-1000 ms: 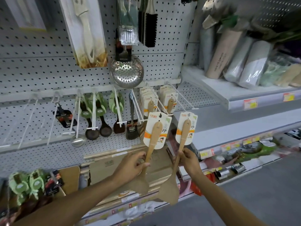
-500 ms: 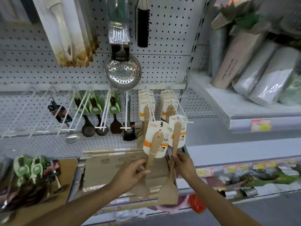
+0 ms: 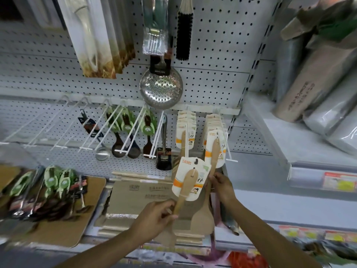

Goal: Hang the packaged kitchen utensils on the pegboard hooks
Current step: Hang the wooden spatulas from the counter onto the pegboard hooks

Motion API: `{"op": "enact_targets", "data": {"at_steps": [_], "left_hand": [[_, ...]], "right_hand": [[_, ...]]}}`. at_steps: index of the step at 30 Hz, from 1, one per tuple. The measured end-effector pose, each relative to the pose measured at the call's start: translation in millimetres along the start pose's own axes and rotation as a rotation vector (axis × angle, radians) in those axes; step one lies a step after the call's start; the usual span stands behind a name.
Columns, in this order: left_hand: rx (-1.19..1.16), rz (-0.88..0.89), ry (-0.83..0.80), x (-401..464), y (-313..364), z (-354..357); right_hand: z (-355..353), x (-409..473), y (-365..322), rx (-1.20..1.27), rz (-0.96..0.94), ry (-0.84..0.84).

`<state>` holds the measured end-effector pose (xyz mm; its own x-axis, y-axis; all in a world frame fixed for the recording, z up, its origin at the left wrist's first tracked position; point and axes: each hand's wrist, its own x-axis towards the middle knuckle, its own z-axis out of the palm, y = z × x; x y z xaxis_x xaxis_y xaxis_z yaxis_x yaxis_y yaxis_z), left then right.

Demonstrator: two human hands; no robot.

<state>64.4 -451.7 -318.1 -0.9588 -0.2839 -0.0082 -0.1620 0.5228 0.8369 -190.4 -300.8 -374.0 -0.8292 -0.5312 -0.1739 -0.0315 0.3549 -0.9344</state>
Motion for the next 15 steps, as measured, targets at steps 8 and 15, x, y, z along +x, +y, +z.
{"op": "enact_targets", "data": {"at_steps": [8, 15], "left_hand": [[0.015, -0.027, -0.013, -2.3, -3.0, 14.6], [0.012, -0.081, -0.018, -3.0, -15.0, 32.9]], "right_hand": [[3.6, -25.9, -46.2, -0.201, 0.022, 0.076], [23.4, -87.5, -54.0, -0.012, 0.002, -0.467]]}}
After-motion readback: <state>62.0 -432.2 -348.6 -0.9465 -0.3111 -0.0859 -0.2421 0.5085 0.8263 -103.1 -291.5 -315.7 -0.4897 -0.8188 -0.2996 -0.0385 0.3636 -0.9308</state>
